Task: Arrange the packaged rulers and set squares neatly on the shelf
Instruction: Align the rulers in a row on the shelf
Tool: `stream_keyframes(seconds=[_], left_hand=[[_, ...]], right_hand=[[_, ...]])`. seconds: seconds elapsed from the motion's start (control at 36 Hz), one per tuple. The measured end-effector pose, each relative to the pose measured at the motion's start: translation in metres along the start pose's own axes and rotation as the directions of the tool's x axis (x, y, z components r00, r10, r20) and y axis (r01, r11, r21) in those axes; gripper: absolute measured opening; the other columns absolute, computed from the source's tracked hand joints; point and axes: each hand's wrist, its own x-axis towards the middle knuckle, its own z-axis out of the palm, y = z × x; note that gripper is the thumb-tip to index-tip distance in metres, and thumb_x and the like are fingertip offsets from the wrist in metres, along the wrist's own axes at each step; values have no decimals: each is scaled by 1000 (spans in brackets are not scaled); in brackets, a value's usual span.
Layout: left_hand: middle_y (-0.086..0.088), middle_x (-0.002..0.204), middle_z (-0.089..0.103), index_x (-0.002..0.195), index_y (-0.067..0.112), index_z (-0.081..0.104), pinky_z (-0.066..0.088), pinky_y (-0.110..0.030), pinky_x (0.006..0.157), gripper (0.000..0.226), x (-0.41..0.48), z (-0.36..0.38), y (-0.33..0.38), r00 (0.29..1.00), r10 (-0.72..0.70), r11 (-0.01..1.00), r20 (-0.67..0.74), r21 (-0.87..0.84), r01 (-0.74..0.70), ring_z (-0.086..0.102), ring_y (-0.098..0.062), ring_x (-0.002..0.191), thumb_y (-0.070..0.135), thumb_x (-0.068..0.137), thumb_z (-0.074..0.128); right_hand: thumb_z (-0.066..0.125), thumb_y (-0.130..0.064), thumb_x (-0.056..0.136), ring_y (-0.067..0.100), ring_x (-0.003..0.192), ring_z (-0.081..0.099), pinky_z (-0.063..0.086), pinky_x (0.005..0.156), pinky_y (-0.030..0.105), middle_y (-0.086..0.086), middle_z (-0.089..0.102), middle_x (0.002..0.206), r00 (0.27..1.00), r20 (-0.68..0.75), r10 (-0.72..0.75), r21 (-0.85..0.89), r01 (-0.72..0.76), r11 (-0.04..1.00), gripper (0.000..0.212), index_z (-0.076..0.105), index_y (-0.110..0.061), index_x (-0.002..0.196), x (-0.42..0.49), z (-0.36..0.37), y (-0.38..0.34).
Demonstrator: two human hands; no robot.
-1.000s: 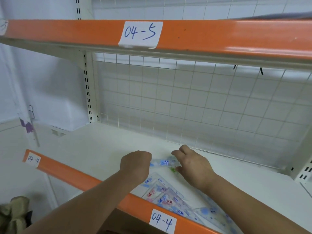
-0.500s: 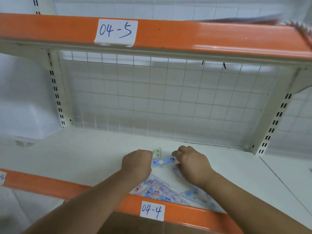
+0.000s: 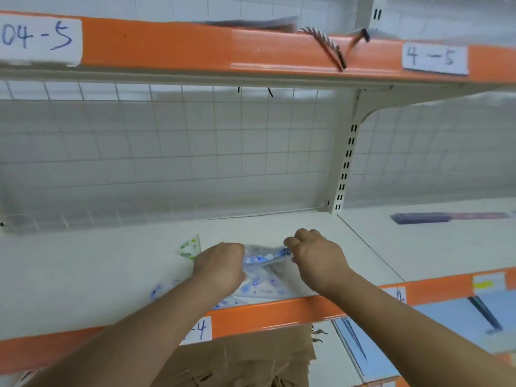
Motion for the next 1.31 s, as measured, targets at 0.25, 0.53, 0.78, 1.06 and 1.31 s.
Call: stream_keyframes(seconds=[0.25,0.53,0.78,1.06,1.31], left_hand=[[1,117,63,116,23,59,46,-28,79,29,0,-2,81,999,50,999,0,18,-50,60,-21,106,25,87,61],[0,119,61,117,23,58,45,-29,80,30,-14,6,222,990,142,990,-17,8,-141,58,-22,108,25,87,58],[-2,115,61,109,22,58,42,-28,75,21,-31,23,348,979,206,978,1,-27,-206,58,-24,106,30,89,55],[-3,122,58,117,21,56,42,-29,78,28,-11,26,438,954,300,954,26,-32,-299,56,-25,110,35,93,52],[0,118,61,115,21,57,44,-29,78,24,55,30,487,942,334,942,-12,-32,-335,58,-23,108,31,94,49]], right_hand=[[51,-12,93,23,114,47,47,76,33,4,49,121,987,28,159,-1,-159,987,37,46,-17,129,-54,-9,77],[50,-9,91,25,113,46,42,73,33,6,48,121,965,35,258,-45,-257,965,37,45,-15,127,-140,-24,192],[47,-3,89,25,108,47,31,66,30,5,50,116,943,55,330,-100,-323,941,36,46,-15,124,-218,-27,299],[47,0,86,24,110,46,36,66,30,5,49,118,898,62,435,-70,-431,900,42,44,-15,125,-250,-23,381],[50,-10,92,24,111,46,37,65,30,4,49,120,884,11,468,-102,-465,880,35,44,-16,127,-220,-9,445]])
